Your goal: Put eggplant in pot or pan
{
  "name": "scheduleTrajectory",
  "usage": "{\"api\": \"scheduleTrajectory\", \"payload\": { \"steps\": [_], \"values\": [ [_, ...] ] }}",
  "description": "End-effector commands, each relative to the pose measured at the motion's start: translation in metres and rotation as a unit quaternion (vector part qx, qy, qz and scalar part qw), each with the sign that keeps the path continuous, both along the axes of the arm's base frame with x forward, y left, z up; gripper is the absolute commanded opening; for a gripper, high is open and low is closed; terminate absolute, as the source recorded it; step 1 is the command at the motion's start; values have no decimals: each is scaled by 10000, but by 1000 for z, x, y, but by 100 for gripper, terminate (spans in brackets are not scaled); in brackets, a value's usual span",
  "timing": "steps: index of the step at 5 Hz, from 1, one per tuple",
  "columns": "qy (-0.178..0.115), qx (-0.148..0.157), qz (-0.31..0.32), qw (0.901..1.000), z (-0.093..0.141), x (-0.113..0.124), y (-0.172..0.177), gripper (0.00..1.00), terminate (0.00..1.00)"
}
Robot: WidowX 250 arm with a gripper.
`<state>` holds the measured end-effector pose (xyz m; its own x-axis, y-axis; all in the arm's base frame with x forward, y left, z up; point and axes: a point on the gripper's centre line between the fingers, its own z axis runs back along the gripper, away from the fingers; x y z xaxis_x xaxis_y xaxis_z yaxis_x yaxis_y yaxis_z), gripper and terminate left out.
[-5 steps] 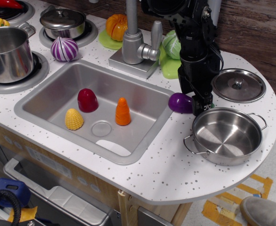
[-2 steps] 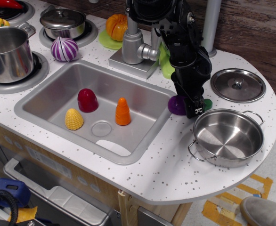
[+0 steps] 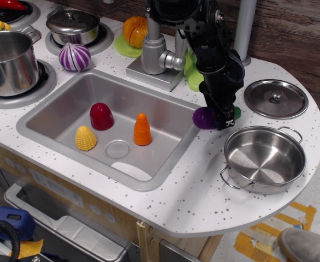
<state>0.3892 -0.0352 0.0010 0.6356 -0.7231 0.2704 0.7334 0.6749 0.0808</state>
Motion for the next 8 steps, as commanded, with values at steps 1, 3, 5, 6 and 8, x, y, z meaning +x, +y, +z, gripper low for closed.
{"api": "scheduleTrajectory", "payload": {
  "steps": [1, 3, 5, 6, 8],
  "values": [
    [36, 376, 207, 9991, 44, 6, -3, 0, 0],
    [80, -122, 1085, 9940, 69, -22, -43, 0, 0],
    [26, -386, 1773, 9834, 68, -54, -69, 0, 0],
    [-95, -477, 2017, 9782, 60, -61, -87, 0, 0],
    [-297, -338, 1947, 9798, 64, -55, -97, 100, 0]
  ]
}}
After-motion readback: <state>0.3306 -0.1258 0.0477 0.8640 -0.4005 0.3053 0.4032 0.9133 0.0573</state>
